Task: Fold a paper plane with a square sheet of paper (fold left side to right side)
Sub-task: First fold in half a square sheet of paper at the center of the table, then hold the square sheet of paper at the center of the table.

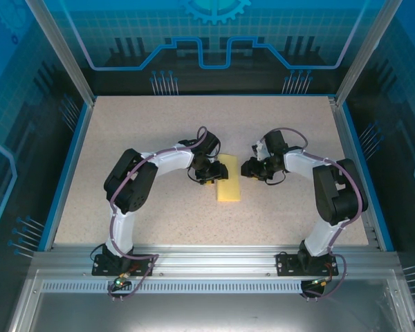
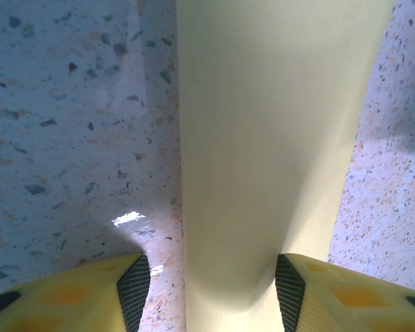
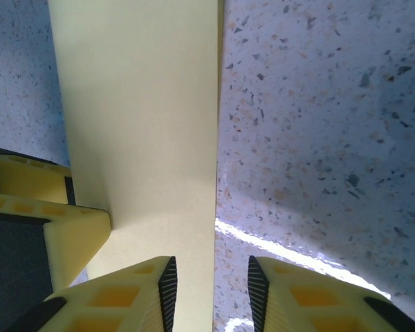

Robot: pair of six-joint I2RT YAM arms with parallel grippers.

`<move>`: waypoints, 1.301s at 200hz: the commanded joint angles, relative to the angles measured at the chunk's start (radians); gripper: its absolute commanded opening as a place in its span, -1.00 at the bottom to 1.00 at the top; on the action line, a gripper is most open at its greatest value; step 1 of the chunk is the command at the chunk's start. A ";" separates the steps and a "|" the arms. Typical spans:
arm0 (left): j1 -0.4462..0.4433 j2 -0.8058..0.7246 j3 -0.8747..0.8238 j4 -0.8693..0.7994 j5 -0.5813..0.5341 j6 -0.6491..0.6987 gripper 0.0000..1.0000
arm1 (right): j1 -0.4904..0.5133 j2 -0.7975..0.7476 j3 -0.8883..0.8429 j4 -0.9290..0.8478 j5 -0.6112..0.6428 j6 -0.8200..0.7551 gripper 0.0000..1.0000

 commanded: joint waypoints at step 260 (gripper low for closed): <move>-0.038 0.064 -0.012 0.008 0.009 0.024 0.06 | -0.020 -0.042 -0.043 0.067 -0.069 0.076 -0.40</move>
